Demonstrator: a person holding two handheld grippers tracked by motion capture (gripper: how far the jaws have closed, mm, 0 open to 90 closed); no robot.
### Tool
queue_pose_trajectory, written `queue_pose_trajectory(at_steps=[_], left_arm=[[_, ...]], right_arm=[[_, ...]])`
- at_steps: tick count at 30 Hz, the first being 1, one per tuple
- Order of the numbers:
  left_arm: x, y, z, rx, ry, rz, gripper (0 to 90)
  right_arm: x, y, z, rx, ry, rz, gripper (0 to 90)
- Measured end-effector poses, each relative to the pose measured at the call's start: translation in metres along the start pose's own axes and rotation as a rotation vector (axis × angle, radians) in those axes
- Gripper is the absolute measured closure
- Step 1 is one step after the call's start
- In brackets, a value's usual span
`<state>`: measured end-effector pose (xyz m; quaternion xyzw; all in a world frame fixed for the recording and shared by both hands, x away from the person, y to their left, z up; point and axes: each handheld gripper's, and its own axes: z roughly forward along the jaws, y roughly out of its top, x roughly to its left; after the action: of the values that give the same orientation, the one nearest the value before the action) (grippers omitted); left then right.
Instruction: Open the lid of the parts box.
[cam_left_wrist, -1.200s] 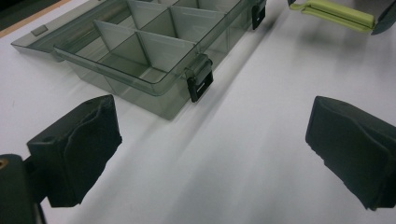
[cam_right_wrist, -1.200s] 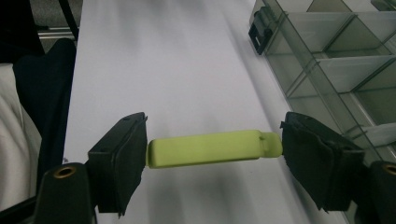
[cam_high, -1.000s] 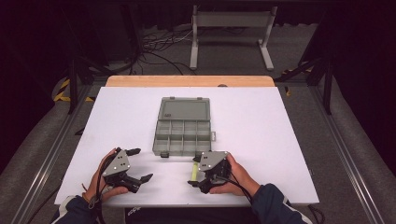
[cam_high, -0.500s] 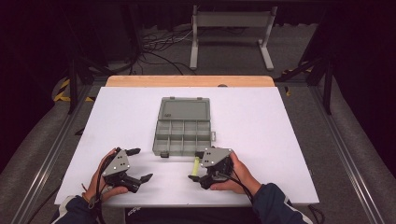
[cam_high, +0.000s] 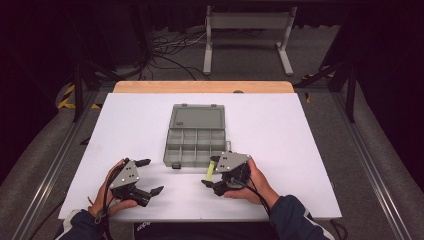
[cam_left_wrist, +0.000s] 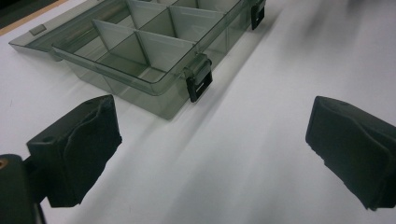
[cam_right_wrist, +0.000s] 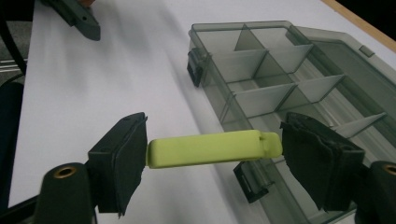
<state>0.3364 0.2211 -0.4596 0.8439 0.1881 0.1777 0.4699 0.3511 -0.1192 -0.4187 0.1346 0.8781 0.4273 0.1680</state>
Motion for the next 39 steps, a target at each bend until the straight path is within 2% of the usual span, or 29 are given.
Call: queue_pose_trajectory(at_steps=[9,17,25,35,39], left_arm=[[0.000,0.000,0.000,-0.001,-0.001,0.001,3.7],[0.001,0.000,0.000,0.002,-0.001,0.006,3.7],[0.001,-0.001,0.000,0.004,-0.006,0.001,3.7],[0.001,-0.001,0.000,0.007,-0.007,0.003,3.8],[0.001,-0.001,0.000,0.010,-0.006,0.008,3.8]], right_arm=[[-0.007,0.010,0.009,-0.002,-0.033,0.012,24.1],[-0.018,0.021,0.020,-0.018,-0.051,0.038,24.1],[-0.030,0.024,0.032,-0.011,-0.073,0.074,24.1],[-0.039,0.020,0.046,0.038,-0.118,0.140,24.1],[-0.040,0.019,0.048,0.043,-0.132,0.150,24.1]])
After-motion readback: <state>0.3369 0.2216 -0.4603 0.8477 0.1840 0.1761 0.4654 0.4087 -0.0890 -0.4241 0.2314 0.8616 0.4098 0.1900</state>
